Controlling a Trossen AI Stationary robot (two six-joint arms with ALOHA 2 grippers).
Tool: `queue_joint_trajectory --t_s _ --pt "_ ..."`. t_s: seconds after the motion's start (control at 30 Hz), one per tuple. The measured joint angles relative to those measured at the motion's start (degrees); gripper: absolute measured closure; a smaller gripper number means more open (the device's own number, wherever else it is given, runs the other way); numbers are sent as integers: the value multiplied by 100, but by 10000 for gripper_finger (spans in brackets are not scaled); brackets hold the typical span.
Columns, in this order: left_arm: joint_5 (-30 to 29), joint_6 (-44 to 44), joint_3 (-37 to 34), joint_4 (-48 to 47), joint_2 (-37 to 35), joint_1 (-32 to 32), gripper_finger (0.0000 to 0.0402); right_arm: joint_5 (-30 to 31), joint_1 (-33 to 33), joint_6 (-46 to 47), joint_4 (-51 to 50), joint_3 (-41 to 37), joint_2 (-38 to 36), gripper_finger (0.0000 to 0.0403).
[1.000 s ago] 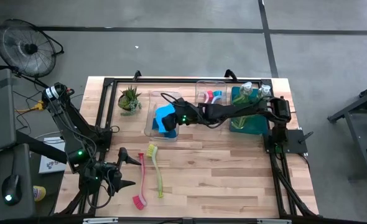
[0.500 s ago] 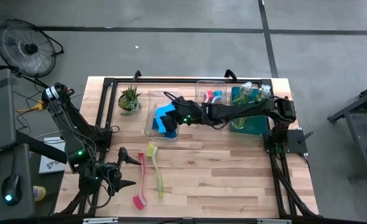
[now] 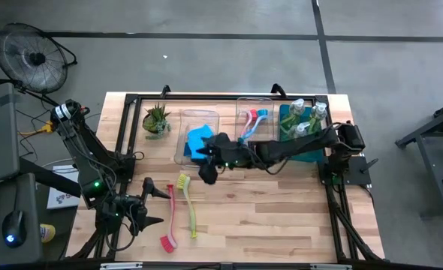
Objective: Pick & Place Kitchen Sink Supplies
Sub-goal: Put the red dishwashing brush into the right transparent bin
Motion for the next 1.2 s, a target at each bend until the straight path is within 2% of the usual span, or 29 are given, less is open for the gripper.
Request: queue_joint_trajectory --t_s 0.1,0.33,0.6,0.77,0.93,1.2 --pt "4 -22 0 10 0 -2 11 -12 162 36 -33 0 2 218" --pt "-55 -26 2 26 0 -2 11 -46 463 842 -169 0 4 218" --pt "402 168 2 -105 145 44 11 135 1060 889 -510 0 9 218" --pt "1796 247 2 -452 282 655 11 762 1517 1094 -837 0 9 218" --pt "3003 1347 2 -492 578 1265 11 1081 1992 1357 -1070 0 9 218" --pt "3846 3308 4 -494 1115 1653 11 1880 2848 1988 -1475 0 9 217"
